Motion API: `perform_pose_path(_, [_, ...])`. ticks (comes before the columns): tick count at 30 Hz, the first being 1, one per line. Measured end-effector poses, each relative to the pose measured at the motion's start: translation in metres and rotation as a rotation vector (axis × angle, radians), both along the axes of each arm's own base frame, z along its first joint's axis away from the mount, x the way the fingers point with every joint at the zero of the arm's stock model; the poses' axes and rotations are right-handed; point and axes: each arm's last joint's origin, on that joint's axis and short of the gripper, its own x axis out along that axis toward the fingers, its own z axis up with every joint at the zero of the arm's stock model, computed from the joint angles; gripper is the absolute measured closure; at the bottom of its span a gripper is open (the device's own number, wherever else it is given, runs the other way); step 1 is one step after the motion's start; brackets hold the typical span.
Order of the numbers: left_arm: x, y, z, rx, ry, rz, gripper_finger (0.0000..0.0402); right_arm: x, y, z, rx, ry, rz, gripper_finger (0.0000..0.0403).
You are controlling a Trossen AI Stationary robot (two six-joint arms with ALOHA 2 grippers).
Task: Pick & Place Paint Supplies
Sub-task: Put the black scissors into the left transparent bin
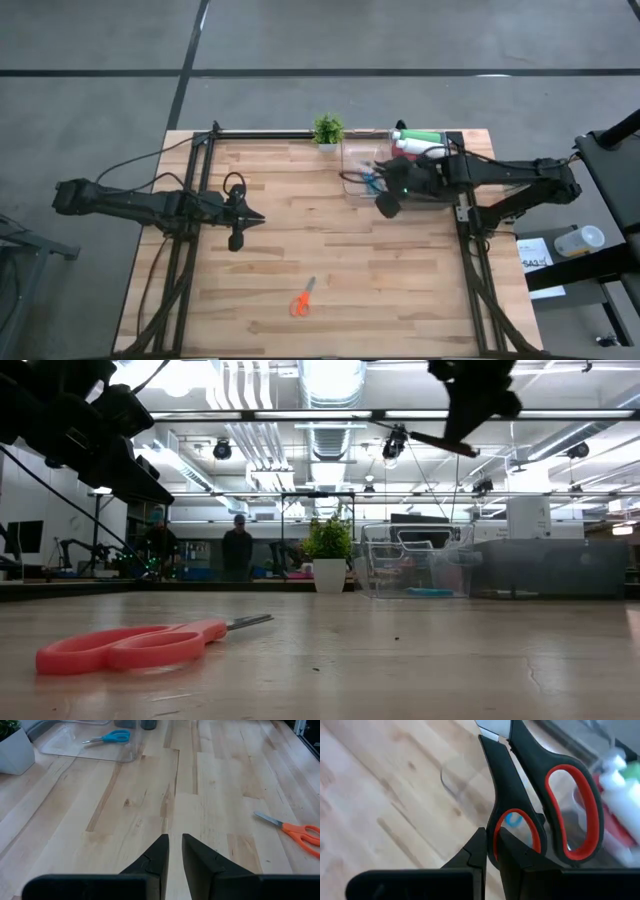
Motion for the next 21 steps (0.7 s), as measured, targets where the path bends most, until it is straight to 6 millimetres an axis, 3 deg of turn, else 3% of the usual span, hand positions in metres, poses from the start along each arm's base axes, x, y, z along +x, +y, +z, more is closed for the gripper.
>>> perform_pose_path(10, [0.000, 0.000, 0.000, 0.000, 0.000, 0.000, 0.0340, 0.030, -0.046, -0.012, 0.006, -0.118, -0.010, 0.0380])
perform_pose_path(17, [0.000, 0.000, 0.000, 0.000, 0.000, 0.000, 0.0340, 0.053, -0.076, -0.050, 0.031, 0.003, -0.093, 0.0380])
perform_pose_path(21, [0.000, 0.000, 0.000, 0.000, 0.000, -0.001, 0.0340, 0.062, -0.094, -0.075, 0.137, 0.069, -0.104, 0.0380])
